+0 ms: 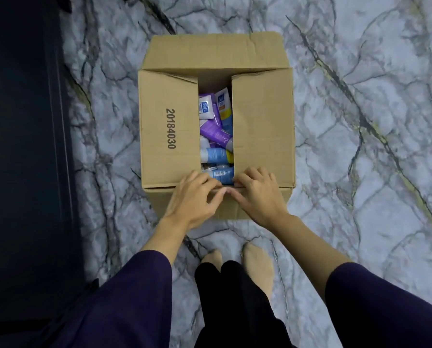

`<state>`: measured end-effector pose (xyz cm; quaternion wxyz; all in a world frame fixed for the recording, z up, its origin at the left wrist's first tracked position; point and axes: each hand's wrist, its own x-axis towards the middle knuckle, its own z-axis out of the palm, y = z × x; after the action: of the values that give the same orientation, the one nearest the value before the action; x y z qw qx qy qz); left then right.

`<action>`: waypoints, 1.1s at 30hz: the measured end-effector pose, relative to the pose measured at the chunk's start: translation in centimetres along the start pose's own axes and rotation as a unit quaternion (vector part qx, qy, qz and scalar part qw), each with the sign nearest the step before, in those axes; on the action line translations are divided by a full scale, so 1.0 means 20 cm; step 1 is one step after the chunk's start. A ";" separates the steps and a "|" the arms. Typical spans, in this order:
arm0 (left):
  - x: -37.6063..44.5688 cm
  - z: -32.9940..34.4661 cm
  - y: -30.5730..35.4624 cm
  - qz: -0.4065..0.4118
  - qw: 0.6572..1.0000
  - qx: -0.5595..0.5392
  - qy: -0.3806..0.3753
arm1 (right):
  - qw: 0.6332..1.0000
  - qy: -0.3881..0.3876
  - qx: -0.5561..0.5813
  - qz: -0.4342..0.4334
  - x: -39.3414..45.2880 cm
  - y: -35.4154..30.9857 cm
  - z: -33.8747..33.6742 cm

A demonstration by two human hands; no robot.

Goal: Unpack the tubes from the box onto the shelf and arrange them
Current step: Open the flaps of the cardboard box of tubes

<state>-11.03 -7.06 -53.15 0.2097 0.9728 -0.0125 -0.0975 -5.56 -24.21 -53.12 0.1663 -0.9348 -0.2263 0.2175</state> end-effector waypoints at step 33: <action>0.08 -0.49 -0.11 -0.358 0.885 0.264 -0.136 | 0.982 -0.069 -0.173 -0.029 0.08 -0.50 -0.37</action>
<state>-7.55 -1.21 -45.54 -0.1078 0.9078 0.2833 -0.2899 -4.12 -16.60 -43.23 -0.0078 -0.9250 -0.2989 0.2344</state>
